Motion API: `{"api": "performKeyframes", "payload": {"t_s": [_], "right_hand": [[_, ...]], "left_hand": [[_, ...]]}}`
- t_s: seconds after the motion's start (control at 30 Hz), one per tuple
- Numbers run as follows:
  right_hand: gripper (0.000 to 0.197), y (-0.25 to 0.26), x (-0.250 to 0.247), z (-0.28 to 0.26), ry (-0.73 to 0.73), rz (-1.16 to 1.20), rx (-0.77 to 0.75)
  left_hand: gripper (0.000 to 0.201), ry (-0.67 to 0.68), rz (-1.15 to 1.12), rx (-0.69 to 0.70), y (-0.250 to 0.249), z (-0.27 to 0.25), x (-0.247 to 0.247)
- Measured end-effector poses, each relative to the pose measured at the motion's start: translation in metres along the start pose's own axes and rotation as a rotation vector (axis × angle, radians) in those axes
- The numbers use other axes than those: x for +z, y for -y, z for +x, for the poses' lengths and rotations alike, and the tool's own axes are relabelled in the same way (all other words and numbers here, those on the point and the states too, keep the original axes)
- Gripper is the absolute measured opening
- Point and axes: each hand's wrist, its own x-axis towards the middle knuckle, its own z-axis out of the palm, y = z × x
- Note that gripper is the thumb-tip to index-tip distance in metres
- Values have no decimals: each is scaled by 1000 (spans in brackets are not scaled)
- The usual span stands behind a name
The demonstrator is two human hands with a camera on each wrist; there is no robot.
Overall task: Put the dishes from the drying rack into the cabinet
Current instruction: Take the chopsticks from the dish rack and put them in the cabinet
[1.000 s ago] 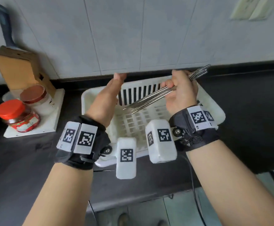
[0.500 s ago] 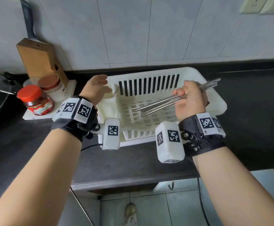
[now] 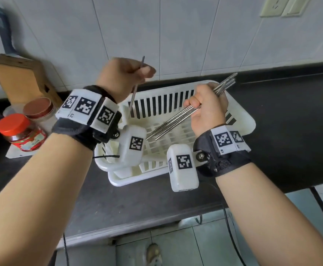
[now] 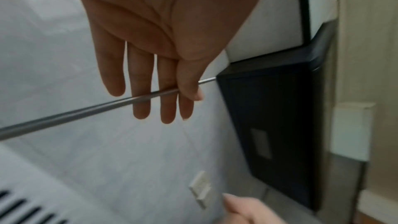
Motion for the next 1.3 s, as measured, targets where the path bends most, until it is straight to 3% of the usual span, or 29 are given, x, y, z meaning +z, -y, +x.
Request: {"api": "performKeyframes", "payload": {"t_s": [0.17, 0.23, 0.33, 0.53, 0.67, 0.83, 0.87, 0.97, 1.0, 1.07, 1.2, 1.3], "right_hand": [[21, 52, -15, -29, 179, -30, -24], [13, 82, -35, -48, 237, -120, 15], [16, 130, -85, -79, 240, -290, 66], [18, 228, -232, -155, 102, -569, 5], [18, 288, -321, -200, -39, -639, -80], [19, 346, -396, -225, -144, -630, -121], [19, 358, -411, -224, -162, -591, -139], [21, 387, -455, -209, -234, -473, -179], [22, 395, -468, -201, -256, -446, -178], [22, 407, -495, -182, -289, -425, -157], [22, 434, -547, -142, -326, -287, -87], [24, 451, -581, -114, -323, -209, -33]], "left_hand": [[20, 153, -312, 178, -81, -27, 40], [20, 219, -376, 194, -104, -44, 67], [21, 314, -443, 179, -133, -76, 118], [21, 613, -528, 110, -198, -179, 255], [22, 764, -572, 100, -239, -245, 342], [29, 968, -658, 93, -263, -293, 429], [35, 1068, -652, 79, -264, -302, 448], [97, 1337, -530, -59, -258, -323, 510], [99, 1397, -489, -76, -256, -327, 529], [75, 1453, -442, -35, -255, -330, 564], [15, 1408, -418, -67, -274, -317, 626], [18, 1411, -340, -74, -286, -310, 664]]}}
